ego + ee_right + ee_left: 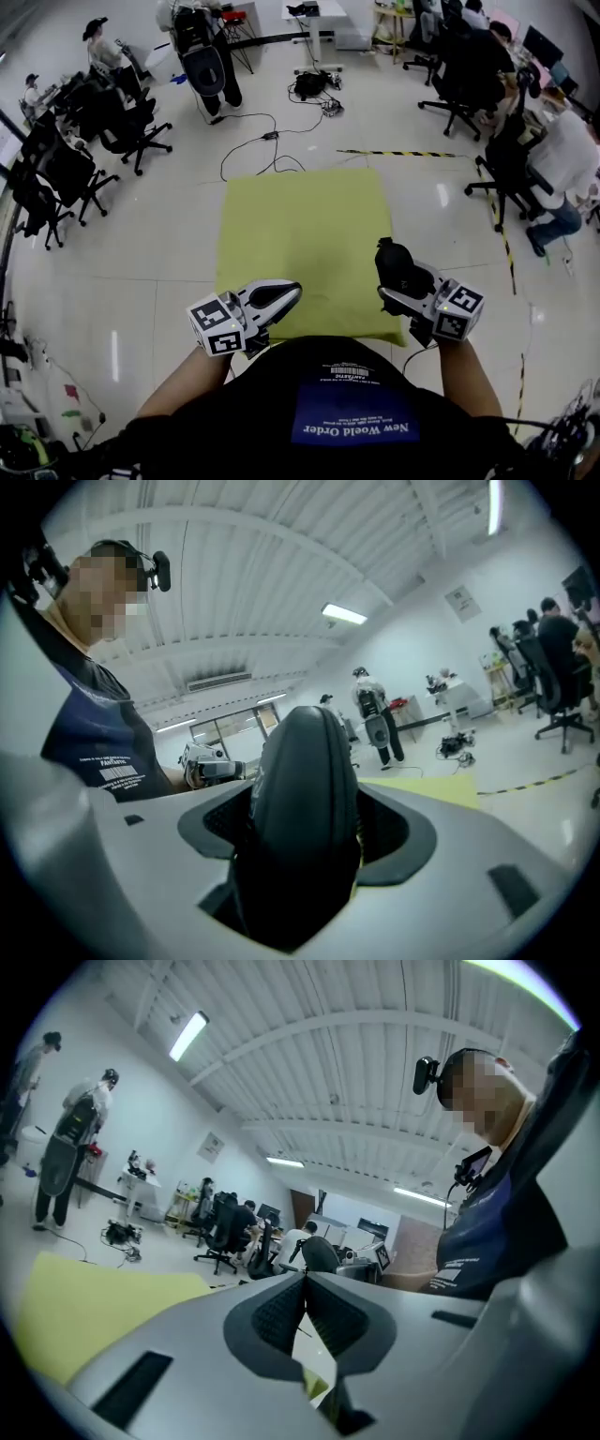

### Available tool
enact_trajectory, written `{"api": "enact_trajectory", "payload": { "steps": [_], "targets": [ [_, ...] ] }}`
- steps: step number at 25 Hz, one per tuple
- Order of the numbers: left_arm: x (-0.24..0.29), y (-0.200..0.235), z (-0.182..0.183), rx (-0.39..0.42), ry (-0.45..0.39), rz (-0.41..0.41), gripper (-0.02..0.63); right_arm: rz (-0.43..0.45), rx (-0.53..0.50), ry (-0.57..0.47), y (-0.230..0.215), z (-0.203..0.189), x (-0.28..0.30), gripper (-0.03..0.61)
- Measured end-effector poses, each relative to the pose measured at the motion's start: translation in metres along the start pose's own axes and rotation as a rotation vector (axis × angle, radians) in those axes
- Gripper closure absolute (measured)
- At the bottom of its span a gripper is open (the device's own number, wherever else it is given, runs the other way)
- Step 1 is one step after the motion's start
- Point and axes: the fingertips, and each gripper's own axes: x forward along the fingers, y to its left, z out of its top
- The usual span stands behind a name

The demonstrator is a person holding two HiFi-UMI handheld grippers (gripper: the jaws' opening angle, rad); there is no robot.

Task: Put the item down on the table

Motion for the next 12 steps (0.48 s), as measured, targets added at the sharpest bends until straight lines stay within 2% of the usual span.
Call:
{"api": "enact_trajectory", "payload": {
  "steps": [3, 6, 12],
  "targets": [
    [-0.005, 0.014, 0.002, -0.021, -0.027, 0.105, 0.609, 0.105, 0.011, 0.037, -0.010, 0.007, 0.026, 0.265],
    [-0.016, 0.028, 0.006, -0.028, -0.055, 0.178, 0.609, 0.148, -0.025, 0.121, -0.018, -0.005, 0.050, 0.265],
    [-0.023, 0.045, 0.008, -0.004, -0.060, 0.220, 0.609, 0.178, -0.077, 0.204, -0.031, -0.017, 0.074, 0.265]
  ]
}}
